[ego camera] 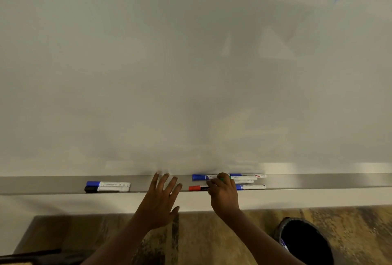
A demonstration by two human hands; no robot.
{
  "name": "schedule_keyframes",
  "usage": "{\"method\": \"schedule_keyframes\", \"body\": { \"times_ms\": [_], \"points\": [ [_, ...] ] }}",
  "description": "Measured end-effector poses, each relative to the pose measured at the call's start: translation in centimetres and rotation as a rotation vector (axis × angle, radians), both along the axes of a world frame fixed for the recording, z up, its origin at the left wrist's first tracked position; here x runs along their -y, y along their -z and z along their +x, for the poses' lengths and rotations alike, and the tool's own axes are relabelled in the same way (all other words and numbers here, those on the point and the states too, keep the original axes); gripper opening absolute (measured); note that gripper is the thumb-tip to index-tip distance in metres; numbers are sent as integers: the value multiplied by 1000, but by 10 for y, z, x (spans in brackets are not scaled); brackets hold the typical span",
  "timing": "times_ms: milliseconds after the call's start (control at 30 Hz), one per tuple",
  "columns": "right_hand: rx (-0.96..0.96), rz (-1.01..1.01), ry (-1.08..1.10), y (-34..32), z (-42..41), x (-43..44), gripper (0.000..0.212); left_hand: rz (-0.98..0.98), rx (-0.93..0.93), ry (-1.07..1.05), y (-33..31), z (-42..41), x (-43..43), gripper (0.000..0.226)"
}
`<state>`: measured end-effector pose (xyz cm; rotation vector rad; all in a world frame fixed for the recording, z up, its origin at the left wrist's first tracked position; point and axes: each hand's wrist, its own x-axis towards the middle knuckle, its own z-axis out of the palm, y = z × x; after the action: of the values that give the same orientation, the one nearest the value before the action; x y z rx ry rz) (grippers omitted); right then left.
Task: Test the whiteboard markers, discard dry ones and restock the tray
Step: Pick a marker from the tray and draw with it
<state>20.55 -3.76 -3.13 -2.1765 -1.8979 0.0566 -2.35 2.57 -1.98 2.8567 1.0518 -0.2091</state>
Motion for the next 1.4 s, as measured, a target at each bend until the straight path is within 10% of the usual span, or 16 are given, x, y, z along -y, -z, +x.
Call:
{"method": "schedule_keyframes", "body": {
  "times_ms": [567, 967, 1100, 1267, 1400],
  "points": [
    [-38, 139, -251, -6, 6, -7, 40, 145, -19, -112, 7, 52, 6, 61],
    [-38, 769, -367, -195, -8, -34, 17, 844, 630, -40, -156, 72, -35, 29],
    [-451, 785, -269, -291, -11, -24, 33, 918, 749, -2, -250, 71, -39, 20],
    [-1506, 690, -137, -386, -22, -15, 42, 1088, 739, 47, -348, 75, -35, 46],
    [-1518, 615, -233, -435, -27, -11, 16, 1200, 798, 82, -405, 81, -23, 42]
  ]
}}
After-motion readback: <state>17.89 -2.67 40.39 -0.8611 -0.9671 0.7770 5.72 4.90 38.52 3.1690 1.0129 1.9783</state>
